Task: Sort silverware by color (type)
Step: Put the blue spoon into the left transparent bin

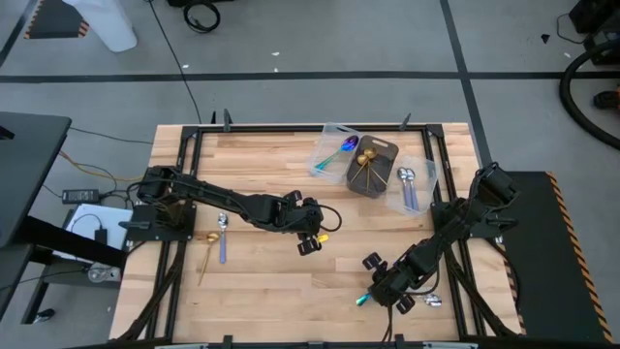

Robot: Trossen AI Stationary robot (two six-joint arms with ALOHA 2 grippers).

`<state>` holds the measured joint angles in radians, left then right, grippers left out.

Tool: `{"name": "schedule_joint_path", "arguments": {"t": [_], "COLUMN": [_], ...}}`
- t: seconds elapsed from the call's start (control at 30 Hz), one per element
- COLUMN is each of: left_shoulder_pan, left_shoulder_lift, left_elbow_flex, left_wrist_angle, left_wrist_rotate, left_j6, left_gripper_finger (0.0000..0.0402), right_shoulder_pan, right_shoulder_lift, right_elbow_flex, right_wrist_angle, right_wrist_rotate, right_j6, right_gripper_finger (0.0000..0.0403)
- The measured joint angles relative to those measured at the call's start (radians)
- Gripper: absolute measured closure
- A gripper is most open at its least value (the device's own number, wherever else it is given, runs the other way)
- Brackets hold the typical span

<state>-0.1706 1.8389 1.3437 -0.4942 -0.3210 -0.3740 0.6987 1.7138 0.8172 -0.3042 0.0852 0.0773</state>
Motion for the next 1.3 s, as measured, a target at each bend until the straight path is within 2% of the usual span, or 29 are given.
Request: {"name": "schedule_joint_path", "arguments": {"t": [0.37, 0.6, 0.87, 1.13, 1.3], "left_shoulder_pan": [0.000, 0.000, -0.001, -0.001, -0.001], "left_shoulder_lift": [0.000, 0.000, 0.000, 0.000, 0.000], "left_elbow_flex": [0.000, 0.000, 0.000, 0.000, 0.000], "left_wrist_angle": [0.003, 0.013, 0.012, 0.005, -0.054], "left_wrist_rotate": [0.000, 0.000, 0.000, 0.000, 0.000], "left_j6": [-0.006, -0.008, -0.008, -0.007, -0.008], "left_gripper_finger": [0.0299, 0.0299, 0.0299, 0.0299, 0.0299], "right_shoulder_pan": [0.000, -0.005, -0.029, -0.065, -0.098], "right_shoulder_lift": [0.003, 0.006, 0.005, 0.004, 0.003], "right_elbow_flex": [0.018, 0.094, 0.160, 0.219, 0.230], "right_wrist_angle": [-0.017, -0.164, -0.280, -0.400, -0.455], "right_wrist_rotate": [0.010, 0.100, 0.122, 0.230, 0.312], "right_j6": [-0.047, -0.107, -0.180, -0.282, -0.340], "right_gripper_finger": [0.0362, 0.0362, 0.0363, 0.0363, 0.0363]}}
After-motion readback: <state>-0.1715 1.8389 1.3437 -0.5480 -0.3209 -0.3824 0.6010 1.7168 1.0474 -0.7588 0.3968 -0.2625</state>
